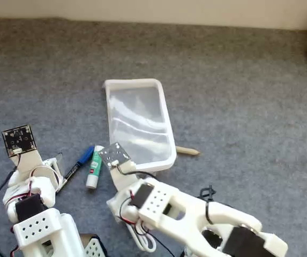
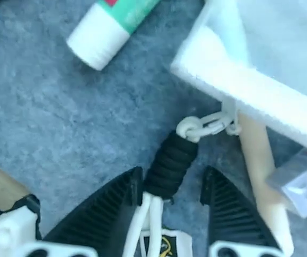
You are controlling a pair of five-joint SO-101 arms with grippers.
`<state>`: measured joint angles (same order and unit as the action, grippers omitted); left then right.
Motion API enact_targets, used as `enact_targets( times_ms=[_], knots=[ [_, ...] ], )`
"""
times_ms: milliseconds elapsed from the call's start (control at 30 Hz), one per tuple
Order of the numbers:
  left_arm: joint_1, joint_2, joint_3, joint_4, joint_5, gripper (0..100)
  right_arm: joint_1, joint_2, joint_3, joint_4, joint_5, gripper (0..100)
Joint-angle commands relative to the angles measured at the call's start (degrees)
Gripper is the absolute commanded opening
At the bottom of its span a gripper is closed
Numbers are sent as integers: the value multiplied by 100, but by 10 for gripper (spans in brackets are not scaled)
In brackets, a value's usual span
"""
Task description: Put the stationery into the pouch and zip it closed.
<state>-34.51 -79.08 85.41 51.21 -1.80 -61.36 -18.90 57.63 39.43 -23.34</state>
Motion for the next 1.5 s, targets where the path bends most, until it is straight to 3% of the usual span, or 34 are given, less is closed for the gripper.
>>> enact_targets(
  times_ms=[0, 100, 333, 767, 967, 1267, 1467],
  knots=[
    [-84, -66, -295, 18, 62, 266, 312, 391, -470, -84, -53, 177],
    [-84, -66, -295, 26, 62, 266, 374, 690, -602, -66, -53, 171],
    [-84, -66, -286, 35, 62, 266, 382, 163, -769, 286, 334, 2],
    [13, -66, -338, 53, 62, 270, 1235, -2475, 488, 426, 1433, 5],
    [637, -66, -558, 158, 62, 271, 1490, -3486, 963, 418, 1442, 5],
    [2281, -66, -2158, 2066, 343, 335, 1815, -4725, 1156, 418, 1433, 5],
    [2484, -66, -3002, 2084, 527, 335, 1780, -5349, 1095, 418, 1451, 5]
  ],
)
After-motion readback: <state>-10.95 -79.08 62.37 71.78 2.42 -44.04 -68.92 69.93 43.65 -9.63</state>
